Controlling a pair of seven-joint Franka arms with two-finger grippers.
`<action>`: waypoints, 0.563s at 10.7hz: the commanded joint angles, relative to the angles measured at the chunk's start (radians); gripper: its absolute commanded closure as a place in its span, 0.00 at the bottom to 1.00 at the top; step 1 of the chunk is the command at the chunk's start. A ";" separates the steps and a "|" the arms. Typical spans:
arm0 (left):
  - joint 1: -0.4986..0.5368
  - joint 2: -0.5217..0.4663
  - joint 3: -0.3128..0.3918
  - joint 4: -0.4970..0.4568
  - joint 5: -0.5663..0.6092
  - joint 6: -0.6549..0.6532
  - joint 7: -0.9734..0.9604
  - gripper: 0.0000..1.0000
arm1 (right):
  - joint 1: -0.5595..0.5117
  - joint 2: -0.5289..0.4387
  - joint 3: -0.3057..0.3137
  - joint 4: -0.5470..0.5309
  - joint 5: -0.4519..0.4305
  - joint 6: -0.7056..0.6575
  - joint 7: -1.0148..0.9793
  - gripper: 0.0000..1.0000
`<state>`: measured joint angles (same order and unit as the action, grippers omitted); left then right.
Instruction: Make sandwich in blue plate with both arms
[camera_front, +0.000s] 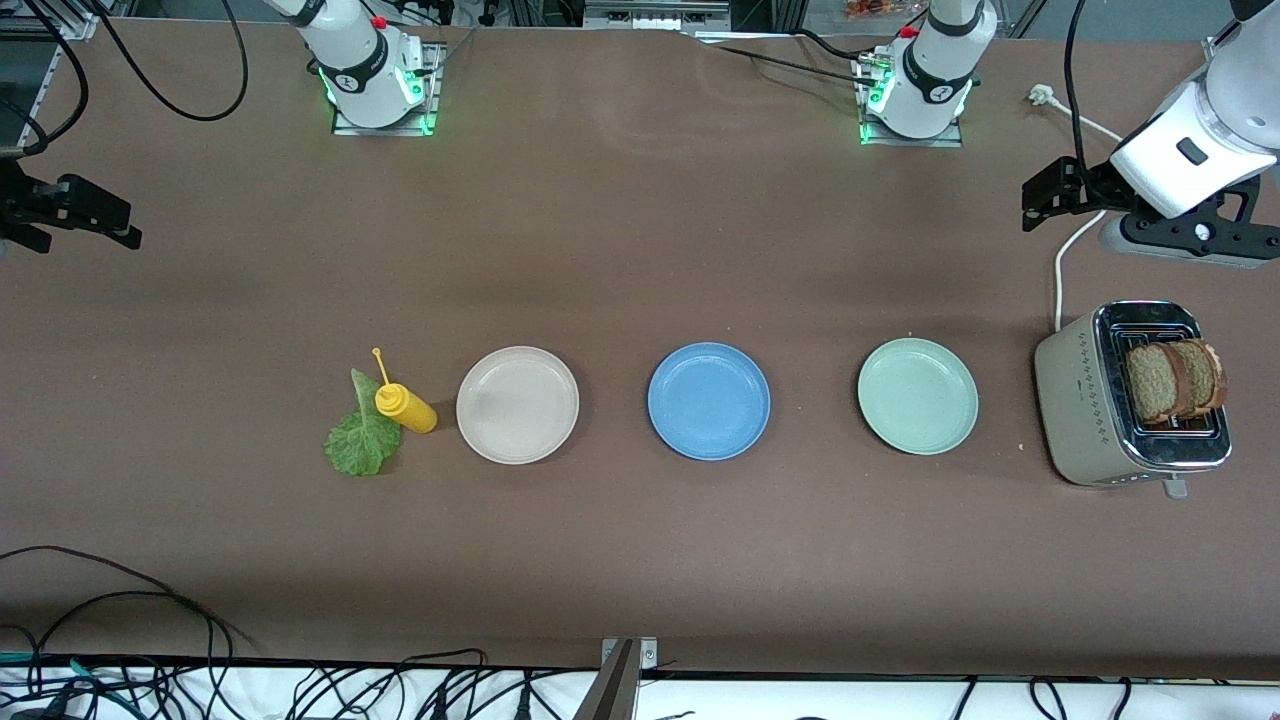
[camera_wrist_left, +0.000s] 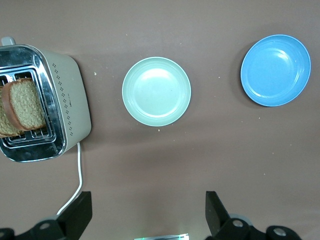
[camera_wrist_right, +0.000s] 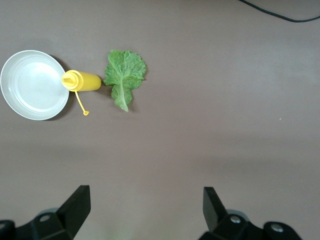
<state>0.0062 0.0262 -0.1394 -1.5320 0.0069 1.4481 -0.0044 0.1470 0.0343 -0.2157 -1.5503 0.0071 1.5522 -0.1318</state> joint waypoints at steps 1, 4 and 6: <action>0.003 0.009 0.001 0.030 -0.005 -0.021 0.020 0.00 | -0.001 0.004 -0.002 0.019 0.002 -0.023 -0.026 0.00; 0.003 0.009 0.001 0.030 -0.005 -0.021 0.020 0.00 | -0.003 0.006 -0.004 0.019 0.019 -0.015 -0.028 0.00; 0.003 0.009 0.001 0.030 -0.005 -0.021 0.020 0.00 | -0.003 0.007 -0.002 0.019 0.017 -0.014 -0.028 0.00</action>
<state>0.0063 0.0262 -0.1390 -1.5320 0.0069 1.4481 -0.0044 0.1473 0.0344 -0.2157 -1.5503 0.0105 1.5517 -0.1378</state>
